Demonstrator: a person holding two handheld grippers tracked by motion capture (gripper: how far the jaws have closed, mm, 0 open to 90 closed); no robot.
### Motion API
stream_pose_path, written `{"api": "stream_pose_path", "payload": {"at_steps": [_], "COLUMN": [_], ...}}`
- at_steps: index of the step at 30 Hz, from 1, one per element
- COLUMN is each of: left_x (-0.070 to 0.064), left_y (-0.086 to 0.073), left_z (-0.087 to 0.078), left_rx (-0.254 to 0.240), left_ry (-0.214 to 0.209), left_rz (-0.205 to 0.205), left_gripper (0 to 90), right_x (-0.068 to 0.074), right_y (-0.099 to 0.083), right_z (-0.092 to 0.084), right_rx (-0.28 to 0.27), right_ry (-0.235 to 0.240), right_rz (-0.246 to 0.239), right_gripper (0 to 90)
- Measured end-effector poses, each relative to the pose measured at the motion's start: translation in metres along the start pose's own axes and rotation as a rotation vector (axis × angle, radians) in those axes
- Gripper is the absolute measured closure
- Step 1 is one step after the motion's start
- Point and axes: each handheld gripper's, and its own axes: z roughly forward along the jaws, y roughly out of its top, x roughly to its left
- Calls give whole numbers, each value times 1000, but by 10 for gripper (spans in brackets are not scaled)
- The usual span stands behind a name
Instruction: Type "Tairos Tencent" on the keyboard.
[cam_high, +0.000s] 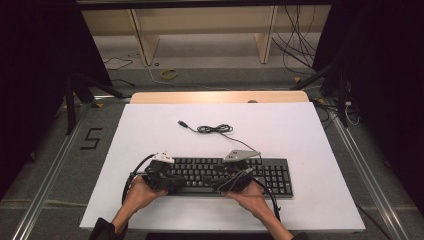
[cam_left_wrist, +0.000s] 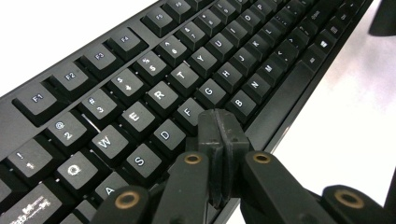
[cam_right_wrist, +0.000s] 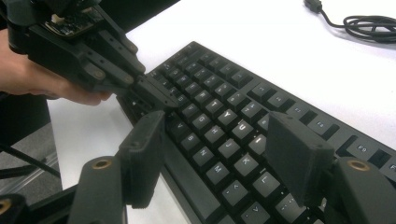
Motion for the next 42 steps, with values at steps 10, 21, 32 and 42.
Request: {"api": "stream_pose_path", "payload": {"at_steps": [10,21,32,42], "left_x": [1,-2,3,8], "left_y": [-2,1,4,9], "left_z": [6,-1,-12,-21], "left_rx": [17,-29,-72,-116], "left_ry": [10,-4,-23,7], "left_rz": [-10,-18,-45,-99], "left_gripper": [892,862,700,438], "right_x": [0,-1,-1,0], "right_y": [-1,-2,-2,-2], "right_z": [-2,-4,-3,-2], "right_rx": [0,-3,0,0], "right_ry": [5,1,1,4], "right_rz": [-4,3,3,5], "right_gripper": [392,393,389,371]}}
